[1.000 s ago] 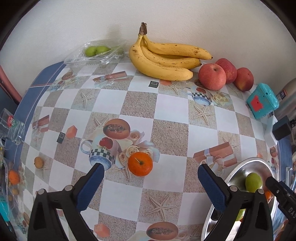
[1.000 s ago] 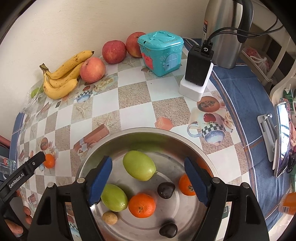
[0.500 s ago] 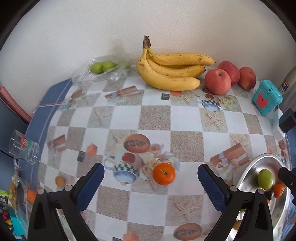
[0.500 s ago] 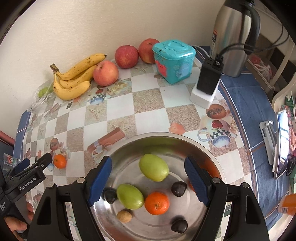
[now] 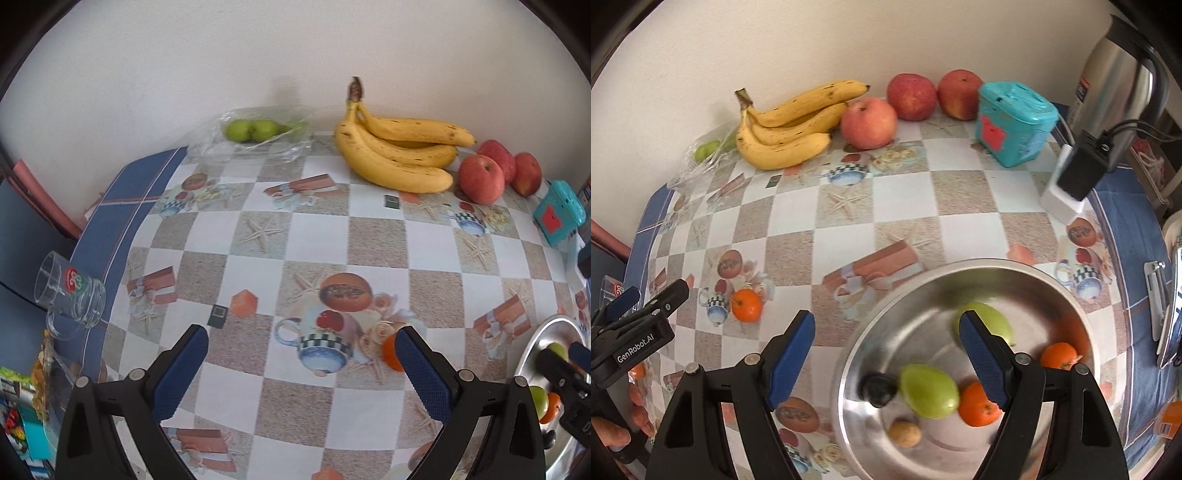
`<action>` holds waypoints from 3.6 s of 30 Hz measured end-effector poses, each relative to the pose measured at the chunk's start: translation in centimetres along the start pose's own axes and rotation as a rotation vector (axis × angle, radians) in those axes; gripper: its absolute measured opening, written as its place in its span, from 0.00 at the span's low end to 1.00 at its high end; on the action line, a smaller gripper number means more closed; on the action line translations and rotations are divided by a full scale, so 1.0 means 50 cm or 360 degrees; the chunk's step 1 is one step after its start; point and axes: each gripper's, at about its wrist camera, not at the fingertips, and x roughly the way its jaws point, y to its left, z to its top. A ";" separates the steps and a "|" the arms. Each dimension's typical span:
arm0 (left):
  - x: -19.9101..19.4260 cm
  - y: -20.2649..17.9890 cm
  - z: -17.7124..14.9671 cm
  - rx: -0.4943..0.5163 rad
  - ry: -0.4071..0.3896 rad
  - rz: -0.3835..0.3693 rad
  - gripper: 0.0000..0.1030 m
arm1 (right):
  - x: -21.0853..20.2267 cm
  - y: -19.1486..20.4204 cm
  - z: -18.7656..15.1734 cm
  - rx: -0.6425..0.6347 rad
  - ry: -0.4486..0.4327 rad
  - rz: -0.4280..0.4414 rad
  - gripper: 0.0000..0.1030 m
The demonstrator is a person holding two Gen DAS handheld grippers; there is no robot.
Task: Organize fruits
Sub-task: 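Withdraw both open grippers from the bowl toward the loose kiwi and orange, then close the left gripper on a brown kiwi while the right grasps an orange, then carry the kiwi and the orange over the steel bowl with both grippers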
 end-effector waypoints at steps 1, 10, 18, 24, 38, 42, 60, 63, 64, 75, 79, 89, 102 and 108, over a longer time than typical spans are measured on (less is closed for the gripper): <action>0.002 0.014 0.000 -0.0029 0.0004 0.0000 0.99 | 0.003 0.013 0.001 -0.0011 -0.0001 0.0012 0.79; 0.012 0.143 -0.009 -0.0218 0.0026 0.0012 0.99 | 0.039 0.138 -0.010 -0.0199 0.0024 0.0068 0.79; 0.068 0.240 -0.053 -0.0412 0.0163 0.0026 0.98 | 0.074 0.217 -0.020 -0.0275 0.0039 0.0177 0.79; 0.136 0.284 -0.093 -0.0540 0.0305 -0.0013 0.82 | 0.118 0.247 -0.032 -0.0255 0.0072 0.0258 0.79; 0.178 0.311 -0.115 -0.0648 0.0370 -0.0037 0.26 | 0.183 0.263 -0.027 -0.0213 0.0015 0.0257 0.54; 0.179 0.322 -0.118 -0.0672 0.0358 -0.0042 0.26 | 0.183 0.257 -0.024 -0.0205 0.0002 0.0261 0.41; 0.090 0.282 -0.078 -0.0616 0.0194 -0.0121 0.26 | 0.108 0.203 -0.030 -0.0140 -0.0044 0.0278 0.37; 0.085 0.239 -0.068 -0.0544 0.0189 -0.0146 0.26 | 0.093 0.178 -0.032 -0.0093 -0.0042 0.0269 0.37; 0.083 0.228 -0.066 -0.0521 0.0188 -0.0152 0.26 | 0.088 0.167 -0.034 -0.0073 -0.0040 0.0270 0.37; 0.023 0.085 -0.041 -0.0277 0.0123 -0.0247 0.26 | 0.024 0.062 -0.059 0.0078 -0.0069 0.0259 0.37; -0.012 0.042 -0.043 -0.0166 0.0091 -0.0230 0.26 | 0.001 0.034 -0.071 0.0097 -0.0085 0.0256 0.37; -0.063 -0.041 -0.090 -0.0059 0.0109 -0.0257 0.27 | -0.049 -0.015 -0.097 0.0123 -0.0109 0.0241 0.37; -0.116 -0.107 -0.168 0.0018 0.0124 -0.0340 0.27 | -0.100 -0.060 -0.155 0.0136 -0.0131 0.0227 0.37; -0.122 -0.149 -0.196 0.0090 0.0121 -0.0369 0.27 | -0.102 -0.086 -0.182 0.0163 -0.0101 0.0186 0.37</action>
